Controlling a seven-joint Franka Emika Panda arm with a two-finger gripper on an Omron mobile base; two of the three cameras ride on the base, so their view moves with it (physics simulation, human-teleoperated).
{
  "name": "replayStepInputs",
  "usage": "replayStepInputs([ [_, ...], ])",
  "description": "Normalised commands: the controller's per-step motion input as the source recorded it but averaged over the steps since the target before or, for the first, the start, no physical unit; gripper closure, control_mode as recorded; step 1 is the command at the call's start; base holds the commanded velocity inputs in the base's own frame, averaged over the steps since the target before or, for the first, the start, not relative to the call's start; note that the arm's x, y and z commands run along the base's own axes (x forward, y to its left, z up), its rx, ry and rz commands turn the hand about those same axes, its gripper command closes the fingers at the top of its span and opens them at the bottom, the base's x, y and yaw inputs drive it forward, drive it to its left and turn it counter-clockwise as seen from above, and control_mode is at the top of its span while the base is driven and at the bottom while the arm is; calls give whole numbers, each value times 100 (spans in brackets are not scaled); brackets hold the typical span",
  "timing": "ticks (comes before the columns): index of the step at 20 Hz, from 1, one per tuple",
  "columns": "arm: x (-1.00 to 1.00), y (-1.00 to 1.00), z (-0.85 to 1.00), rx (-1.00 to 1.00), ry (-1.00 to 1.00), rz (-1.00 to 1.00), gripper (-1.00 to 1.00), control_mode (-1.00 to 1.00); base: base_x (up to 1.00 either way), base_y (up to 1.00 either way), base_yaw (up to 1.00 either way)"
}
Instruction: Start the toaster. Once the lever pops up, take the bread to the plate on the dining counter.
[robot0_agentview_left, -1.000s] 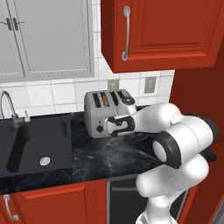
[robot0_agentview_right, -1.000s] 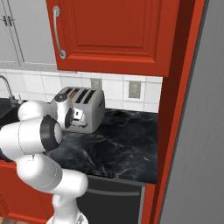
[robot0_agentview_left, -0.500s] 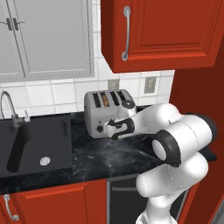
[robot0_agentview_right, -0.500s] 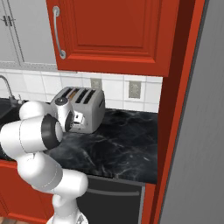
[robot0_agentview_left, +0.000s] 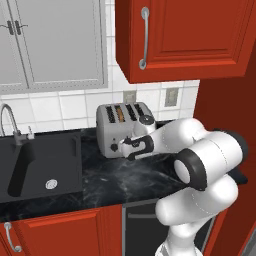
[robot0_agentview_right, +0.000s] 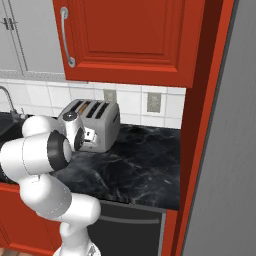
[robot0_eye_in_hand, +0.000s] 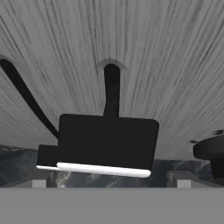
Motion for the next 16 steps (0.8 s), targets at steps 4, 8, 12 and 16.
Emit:
replayStepInputs([
  [4,-7,0,0,0,0,0,-100,-100,0,0,0],
  [8,-21,0,0,0,0,0,-100,-100,0,0,0],
  [12,-25,0,5,0,-1,0,-100,-100,0,0,0],
  [16,-6,0,4,0,-5,0,-100,-100,0,0,0],
])
